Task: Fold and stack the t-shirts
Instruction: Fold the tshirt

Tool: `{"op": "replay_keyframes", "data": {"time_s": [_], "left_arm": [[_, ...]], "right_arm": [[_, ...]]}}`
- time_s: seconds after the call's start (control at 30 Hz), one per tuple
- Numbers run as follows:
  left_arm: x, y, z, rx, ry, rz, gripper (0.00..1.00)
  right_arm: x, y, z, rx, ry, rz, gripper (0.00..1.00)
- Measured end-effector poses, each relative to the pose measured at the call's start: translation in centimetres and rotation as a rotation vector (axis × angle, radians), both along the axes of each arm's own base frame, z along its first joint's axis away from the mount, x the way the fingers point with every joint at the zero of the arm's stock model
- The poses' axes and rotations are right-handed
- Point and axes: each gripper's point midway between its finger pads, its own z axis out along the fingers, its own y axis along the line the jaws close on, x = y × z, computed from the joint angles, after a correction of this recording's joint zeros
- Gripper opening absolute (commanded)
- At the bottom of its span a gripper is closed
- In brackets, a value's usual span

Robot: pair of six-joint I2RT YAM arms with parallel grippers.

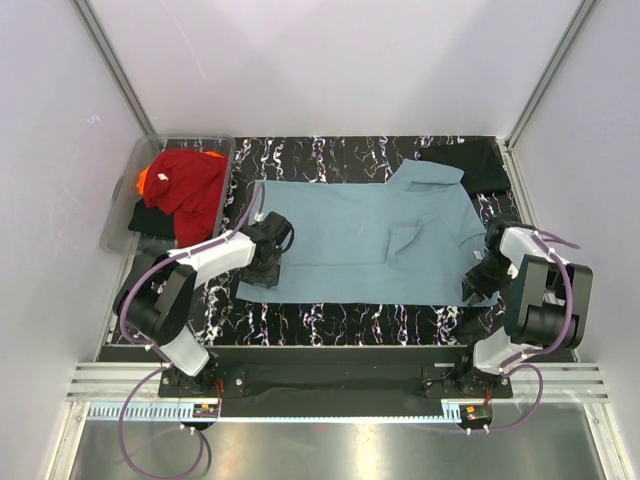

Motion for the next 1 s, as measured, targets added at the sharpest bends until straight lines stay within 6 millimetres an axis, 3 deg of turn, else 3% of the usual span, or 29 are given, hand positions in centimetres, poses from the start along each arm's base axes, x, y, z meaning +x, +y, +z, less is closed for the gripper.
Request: {"op": "replay_keyframes", "data": {"time_s": [0.2, 0.3, 0.43, 0.57, 0.63, 0.67, 0.8, 1.0], "left_arm": [[-1.8, 2.1, 2.0, 0.069, 0.014, 0.018, 0.57], [-0.9, 1.7, 4.6, 0.046, -0.032, 0.016, 0.60], [1.8, -1.2, 7.8, -0.074, -0.113, -0.022, 0.60], [3.8, -5.0, 9.8, -0.217, -0.141, -0.110, 0.59], [5.0, -7.0, 10.3, -0.276, -0.139, -0.149, 0.58], [5.8, -8.0, 10.5, -0.304, -0.141, -0.166, 0.58], [7.8, -11.1, 10.0, -0.390, -0.122, -0.211, 0.60], [7.7, -11.5, 5.6, -0.363, -0.018, -0.201, 0.61]], "right_arm": [[0.4, -0.8, 3.7, -0.068, -0.089, -0.031, 0.34], [2.0, -0.9, 5.1, -0.063, -0.146, -0.045, 0.32], [3.8, -0.1, 6.0, -0.012, -0.205, -0.050, 0.32], [7.9, 1.4, 7.0, 0.111, -0.330, 0.013, 0.27], [10.5, 2.2, 7.5, 0.159, -0.410, 0.058, 0.20], [11.5, 2.7, 7.7, 0.176, -0.435, 0.079, 0.12], [14.1, 4.8, 7.0, 0.218, -0.463, 0.157, 0.06], [14.4, 6.4, 2.4, 0.254, -0.353, 0.170, 0.06]]}}
